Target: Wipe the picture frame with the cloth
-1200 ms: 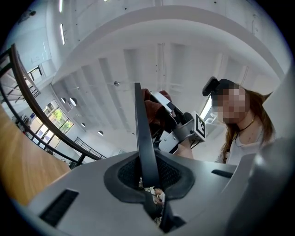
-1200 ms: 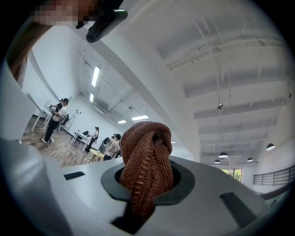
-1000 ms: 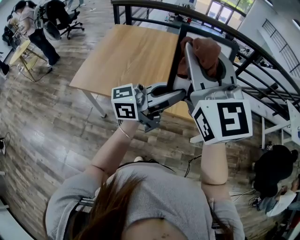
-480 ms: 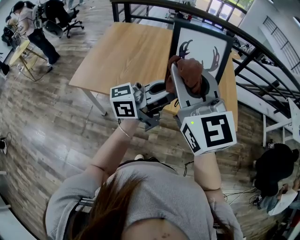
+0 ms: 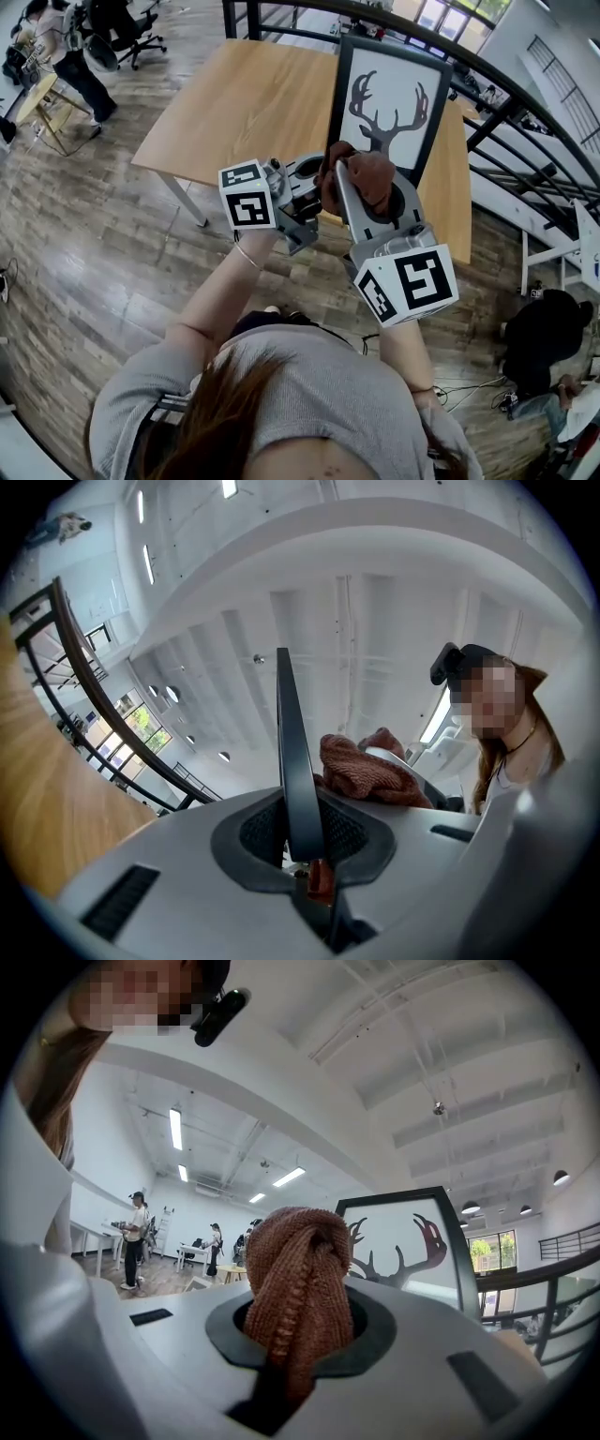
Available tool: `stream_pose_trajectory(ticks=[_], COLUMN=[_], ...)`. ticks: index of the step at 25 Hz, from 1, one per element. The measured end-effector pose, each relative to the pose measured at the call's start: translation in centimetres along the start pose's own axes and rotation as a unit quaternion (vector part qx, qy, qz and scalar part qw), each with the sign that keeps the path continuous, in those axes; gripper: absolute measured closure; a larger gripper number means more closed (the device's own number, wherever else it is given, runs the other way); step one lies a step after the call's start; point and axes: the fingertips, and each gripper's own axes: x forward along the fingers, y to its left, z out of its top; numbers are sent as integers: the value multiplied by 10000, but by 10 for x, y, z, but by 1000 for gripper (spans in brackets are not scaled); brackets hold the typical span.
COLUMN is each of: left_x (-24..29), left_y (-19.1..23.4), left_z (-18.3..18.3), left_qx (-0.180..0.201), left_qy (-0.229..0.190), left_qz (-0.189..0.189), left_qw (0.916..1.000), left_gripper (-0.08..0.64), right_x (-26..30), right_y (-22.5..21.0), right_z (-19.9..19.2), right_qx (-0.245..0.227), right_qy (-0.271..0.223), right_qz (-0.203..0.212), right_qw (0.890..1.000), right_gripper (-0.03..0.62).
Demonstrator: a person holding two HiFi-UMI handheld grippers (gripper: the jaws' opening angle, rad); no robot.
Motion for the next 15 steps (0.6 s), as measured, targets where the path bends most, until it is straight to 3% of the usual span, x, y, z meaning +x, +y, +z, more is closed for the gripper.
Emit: stream_pose_trajectory(ticks=[5,11,15], left_x=[2,1,1], left_y=[8,13,11], left_z=[-4,-5,-4], left_qx=[-155,-75,-213], left_qy=[-130,-101,-322], left_qz=[20,100,89], left_qw=[9998,9999,9992], left_gripper=[511,511,511], right_x=[-10,-20,-33], right_y=[4,0,1], right_z=[-13,-26,-38], right_qx=[98,161,215], right_qy=[62,153,309], right_qz=[73,101,179], right_qw=[9999,9997,9991], right_gripper=[518,518,518])
